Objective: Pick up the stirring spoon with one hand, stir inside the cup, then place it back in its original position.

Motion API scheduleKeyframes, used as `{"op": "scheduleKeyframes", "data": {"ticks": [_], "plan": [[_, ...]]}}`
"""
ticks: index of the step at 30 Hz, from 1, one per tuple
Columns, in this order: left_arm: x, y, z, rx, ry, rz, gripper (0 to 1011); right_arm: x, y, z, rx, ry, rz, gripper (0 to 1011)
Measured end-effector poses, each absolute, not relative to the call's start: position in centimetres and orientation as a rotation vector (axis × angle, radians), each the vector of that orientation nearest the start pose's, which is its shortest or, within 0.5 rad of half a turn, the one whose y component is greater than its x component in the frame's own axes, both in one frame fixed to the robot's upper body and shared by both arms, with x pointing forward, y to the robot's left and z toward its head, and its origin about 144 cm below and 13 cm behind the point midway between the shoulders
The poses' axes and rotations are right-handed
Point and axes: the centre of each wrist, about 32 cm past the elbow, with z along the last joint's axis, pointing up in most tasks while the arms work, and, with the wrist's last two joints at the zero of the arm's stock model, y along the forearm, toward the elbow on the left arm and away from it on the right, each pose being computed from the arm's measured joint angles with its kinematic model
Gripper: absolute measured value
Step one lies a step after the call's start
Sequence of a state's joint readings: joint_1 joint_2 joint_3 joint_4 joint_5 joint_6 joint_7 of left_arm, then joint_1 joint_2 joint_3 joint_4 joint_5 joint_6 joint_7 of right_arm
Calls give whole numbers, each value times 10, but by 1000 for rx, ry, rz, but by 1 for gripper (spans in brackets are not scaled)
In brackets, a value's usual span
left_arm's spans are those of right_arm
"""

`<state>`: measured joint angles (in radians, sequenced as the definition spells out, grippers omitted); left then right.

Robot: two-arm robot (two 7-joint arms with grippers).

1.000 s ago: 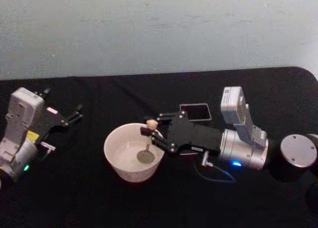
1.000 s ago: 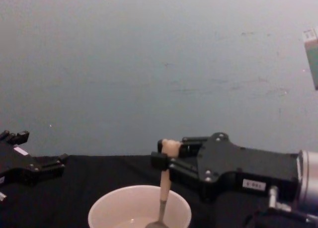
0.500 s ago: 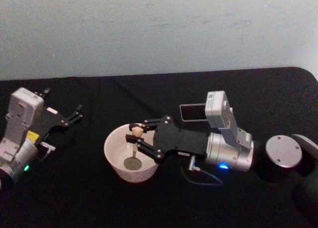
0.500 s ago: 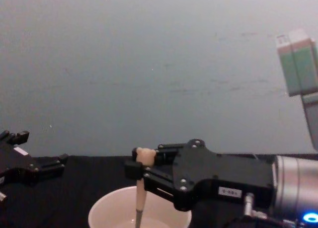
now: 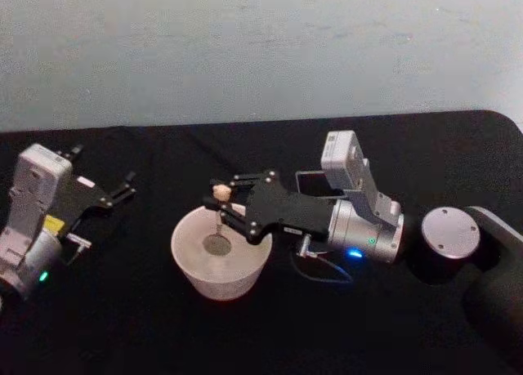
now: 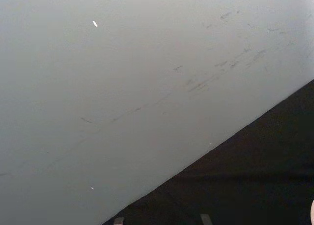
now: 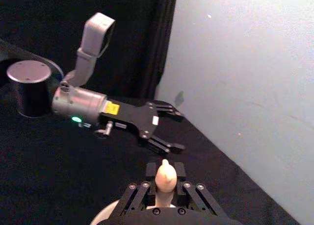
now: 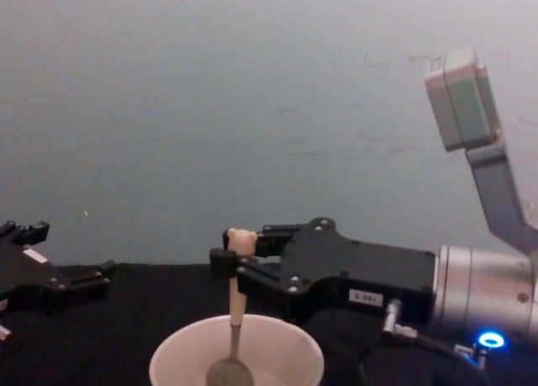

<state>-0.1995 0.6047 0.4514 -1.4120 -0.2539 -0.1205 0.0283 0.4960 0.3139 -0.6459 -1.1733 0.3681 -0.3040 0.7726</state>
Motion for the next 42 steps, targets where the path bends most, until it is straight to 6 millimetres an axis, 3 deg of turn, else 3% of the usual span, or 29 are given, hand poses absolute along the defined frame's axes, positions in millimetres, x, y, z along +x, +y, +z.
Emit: {"op": "scheduleKeyframes", "data": {"ticks": [15, 25, 42], "plan": [[489, 310, 1140, 304, -285, 1248, 1001, 560, -201, 1158, -44, -255, -394, 212], [489, 310, 1140, 304, -285, 1248, 1002, 548, -214, 1158, -50, -240, -402, 212], [489, 310, 1140, 305, -285, 1248, 1001, 528, -205, 1158, -11, -195, -314, 212]]}}
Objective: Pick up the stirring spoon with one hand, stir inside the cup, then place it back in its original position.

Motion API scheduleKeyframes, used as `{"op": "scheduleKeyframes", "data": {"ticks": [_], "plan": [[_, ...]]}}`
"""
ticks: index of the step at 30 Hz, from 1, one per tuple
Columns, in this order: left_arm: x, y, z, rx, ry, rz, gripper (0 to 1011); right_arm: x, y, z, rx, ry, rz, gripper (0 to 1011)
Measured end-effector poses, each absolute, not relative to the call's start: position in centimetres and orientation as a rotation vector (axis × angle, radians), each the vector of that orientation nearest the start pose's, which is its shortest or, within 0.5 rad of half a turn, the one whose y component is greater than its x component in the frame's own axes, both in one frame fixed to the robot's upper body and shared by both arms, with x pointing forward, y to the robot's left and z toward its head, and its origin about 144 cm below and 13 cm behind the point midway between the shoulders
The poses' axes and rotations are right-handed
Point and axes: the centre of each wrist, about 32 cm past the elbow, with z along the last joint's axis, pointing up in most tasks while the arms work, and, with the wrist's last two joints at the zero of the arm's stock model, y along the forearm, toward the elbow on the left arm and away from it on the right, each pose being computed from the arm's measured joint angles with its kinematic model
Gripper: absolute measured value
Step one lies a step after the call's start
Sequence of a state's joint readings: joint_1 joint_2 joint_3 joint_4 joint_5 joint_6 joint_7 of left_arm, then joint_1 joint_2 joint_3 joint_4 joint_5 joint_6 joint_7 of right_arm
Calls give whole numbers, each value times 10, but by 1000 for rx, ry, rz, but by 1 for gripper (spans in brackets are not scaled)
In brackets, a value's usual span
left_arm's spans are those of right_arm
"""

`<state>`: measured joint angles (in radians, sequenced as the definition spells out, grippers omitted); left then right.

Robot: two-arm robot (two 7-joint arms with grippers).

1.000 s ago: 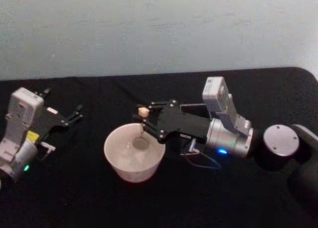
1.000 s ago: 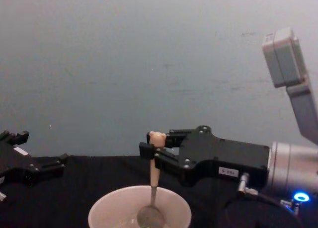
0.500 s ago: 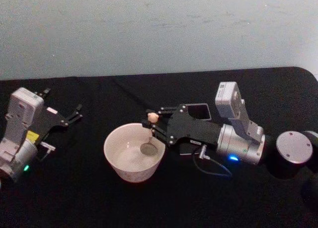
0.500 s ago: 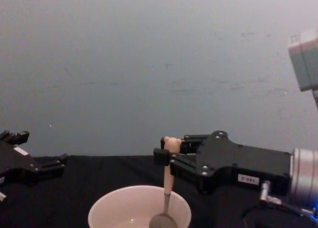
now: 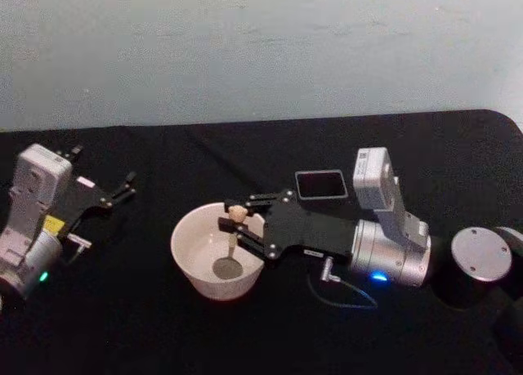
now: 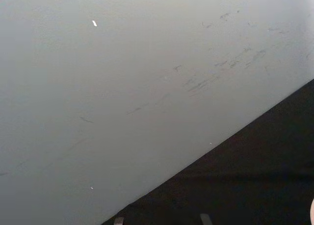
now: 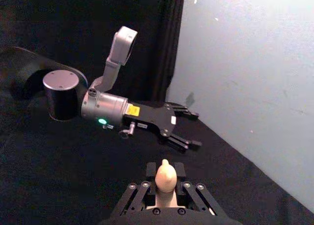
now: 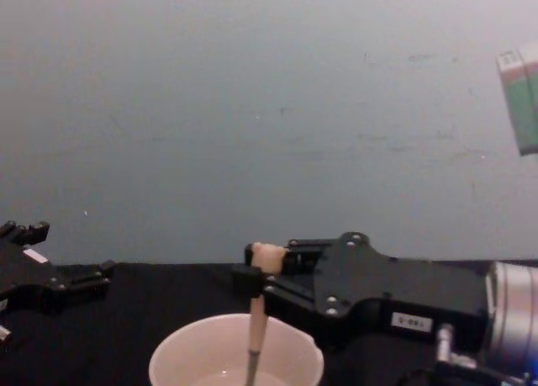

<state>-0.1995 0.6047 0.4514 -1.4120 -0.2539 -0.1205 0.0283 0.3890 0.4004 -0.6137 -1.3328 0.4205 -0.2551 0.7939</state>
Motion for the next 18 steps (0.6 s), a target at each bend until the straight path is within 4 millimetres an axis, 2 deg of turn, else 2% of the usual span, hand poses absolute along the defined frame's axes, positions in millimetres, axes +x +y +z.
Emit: {"op": "scheduleKeyframes", "data": {"ticks": [9, 18], "plan": [[489, 310, 1140, 305, -285, 1248, 1001, 540, -189, 1157, -6, -195, -316, 212], [489, 310, 1140, 304, -285, 1248, 1001, 557, -185, 1158, -16, -226, -371, 212]]}}
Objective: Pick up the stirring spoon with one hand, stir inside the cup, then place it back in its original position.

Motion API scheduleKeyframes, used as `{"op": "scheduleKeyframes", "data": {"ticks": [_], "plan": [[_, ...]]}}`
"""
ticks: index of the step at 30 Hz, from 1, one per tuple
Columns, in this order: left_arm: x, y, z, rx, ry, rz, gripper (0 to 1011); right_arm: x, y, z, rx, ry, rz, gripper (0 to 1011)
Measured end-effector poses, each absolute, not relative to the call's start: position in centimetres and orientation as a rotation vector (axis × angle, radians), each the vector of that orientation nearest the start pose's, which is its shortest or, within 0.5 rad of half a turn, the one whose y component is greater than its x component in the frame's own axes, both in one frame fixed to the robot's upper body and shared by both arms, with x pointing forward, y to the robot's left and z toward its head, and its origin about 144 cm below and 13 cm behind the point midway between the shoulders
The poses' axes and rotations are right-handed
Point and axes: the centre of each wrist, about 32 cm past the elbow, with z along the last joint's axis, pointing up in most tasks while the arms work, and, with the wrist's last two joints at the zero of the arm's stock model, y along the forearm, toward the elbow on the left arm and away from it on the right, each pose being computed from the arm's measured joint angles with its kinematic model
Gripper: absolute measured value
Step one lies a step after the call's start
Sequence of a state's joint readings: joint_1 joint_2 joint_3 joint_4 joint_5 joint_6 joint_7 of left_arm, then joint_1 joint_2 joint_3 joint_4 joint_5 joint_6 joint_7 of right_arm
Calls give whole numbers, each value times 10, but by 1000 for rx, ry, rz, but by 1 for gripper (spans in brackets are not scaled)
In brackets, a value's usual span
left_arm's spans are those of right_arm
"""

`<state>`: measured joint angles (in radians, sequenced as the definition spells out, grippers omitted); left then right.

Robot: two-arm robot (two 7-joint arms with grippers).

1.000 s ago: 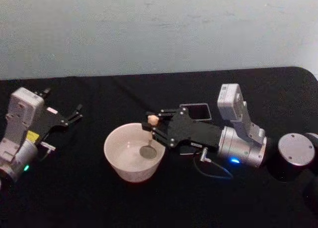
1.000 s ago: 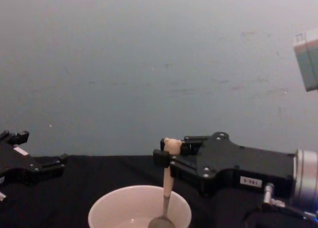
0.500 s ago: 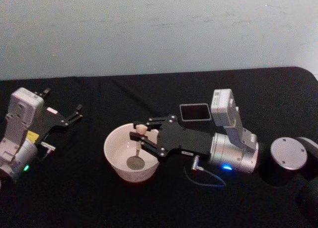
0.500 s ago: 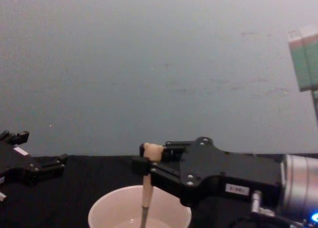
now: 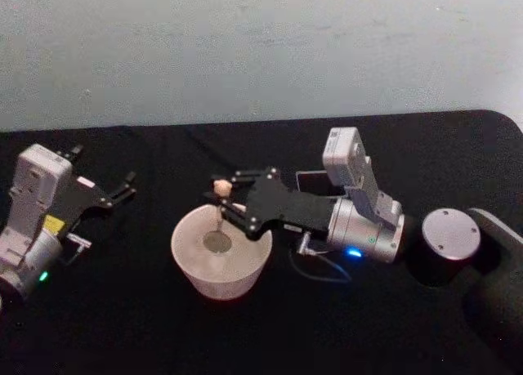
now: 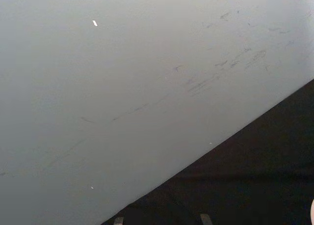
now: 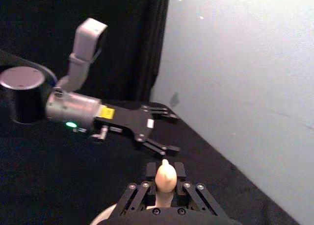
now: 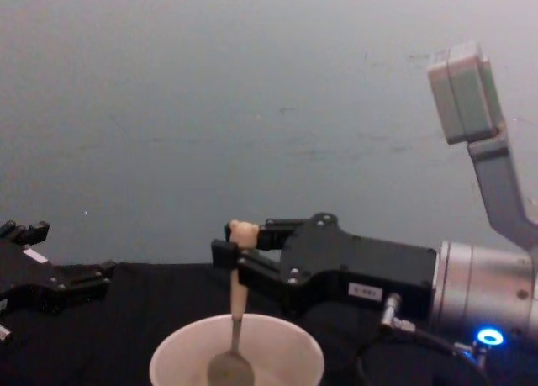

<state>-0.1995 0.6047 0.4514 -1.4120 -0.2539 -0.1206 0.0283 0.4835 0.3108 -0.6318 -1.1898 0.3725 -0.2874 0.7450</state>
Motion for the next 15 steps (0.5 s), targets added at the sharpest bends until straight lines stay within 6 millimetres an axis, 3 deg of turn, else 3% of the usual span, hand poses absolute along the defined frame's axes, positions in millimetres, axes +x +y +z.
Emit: {"op": "scheduleKeyframes", "data": {"ticks": [15], "plan": [[489, 310, 1140, 304, -285, 1248, 1001, 562, -196, 1160, -27, -240, -427, 212]]}}
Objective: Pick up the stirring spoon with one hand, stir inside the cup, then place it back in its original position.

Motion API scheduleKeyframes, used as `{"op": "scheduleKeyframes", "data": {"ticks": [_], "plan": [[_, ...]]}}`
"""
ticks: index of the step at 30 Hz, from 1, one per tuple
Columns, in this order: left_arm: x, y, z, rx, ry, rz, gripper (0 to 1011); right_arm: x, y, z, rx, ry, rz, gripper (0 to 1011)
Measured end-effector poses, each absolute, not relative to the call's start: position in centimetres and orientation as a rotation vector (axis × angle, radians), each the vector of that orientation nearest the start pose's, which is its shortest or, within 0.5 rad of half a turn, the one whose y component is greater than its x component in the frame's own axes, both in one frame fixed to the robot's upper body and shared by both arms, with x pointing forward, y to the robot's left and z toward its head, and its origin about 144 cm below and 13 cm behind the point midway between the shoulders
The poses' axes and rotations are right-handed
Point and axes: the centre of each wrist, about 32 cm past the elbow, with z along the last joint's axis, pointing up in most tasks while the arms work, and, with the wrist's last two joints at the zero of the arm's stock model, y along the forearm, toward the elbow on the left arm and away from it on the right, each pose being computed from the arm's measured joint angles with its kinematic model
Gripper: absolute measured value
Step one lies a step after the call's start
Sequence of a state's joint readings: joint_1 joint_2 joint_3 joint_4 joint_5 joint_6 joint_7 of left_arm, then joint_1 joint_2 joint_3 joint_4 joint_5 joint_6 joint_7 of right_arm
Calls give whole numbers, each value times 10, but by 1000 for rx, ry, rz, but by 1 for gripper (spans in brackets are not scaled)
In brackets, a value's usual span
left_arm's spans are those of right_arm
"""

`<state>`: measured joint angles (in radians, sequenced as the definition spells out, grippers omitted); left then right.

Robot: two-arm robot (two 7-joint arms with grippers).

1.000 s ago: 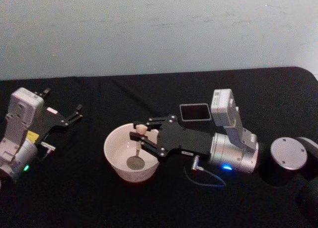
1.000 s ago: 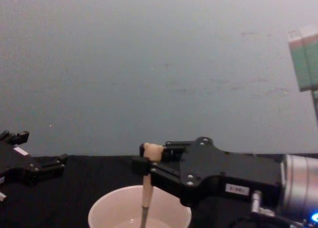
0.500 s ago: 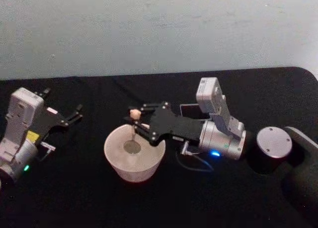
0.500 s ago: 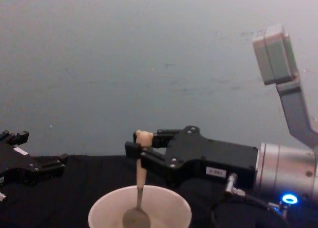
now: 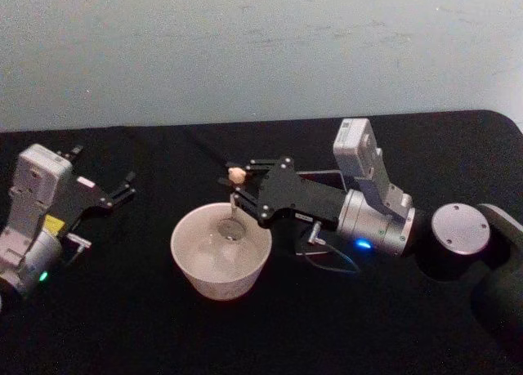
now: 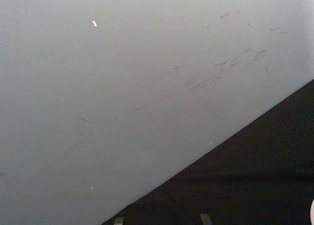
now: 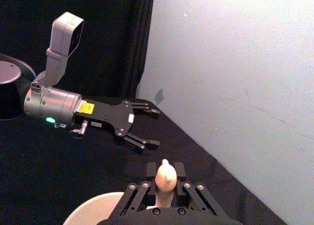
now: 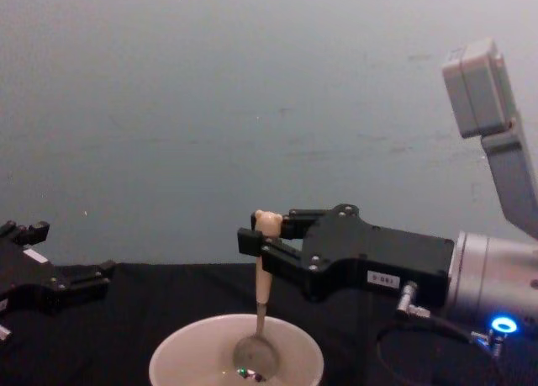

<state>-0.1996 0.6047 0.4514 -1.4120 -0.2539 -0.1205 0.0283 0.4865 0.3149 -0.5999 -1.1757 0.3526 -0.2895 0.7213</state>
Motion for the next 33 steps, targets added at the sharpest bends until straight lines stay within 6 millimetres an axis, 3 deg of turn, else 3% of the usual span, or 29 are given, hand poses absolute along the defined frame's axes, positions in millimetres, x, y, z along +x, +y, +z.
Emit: {"op": "scheduleKeyframes", "data": {"ticks": [9, 19, 33], "plan": [[489, 310, 1140, 304, -285, 1248, 1001, 555, -206, 1160, -28, -229, -436, 212], [489, 310, 1140, 304, -285, 1248, 1001, 535, -214, 1160, -17, -195, -407, 212], [489, 310, 1140, 304, -285, 1248, 1001, 527, -193, 1155, 0, -166, -320, 212]]}}
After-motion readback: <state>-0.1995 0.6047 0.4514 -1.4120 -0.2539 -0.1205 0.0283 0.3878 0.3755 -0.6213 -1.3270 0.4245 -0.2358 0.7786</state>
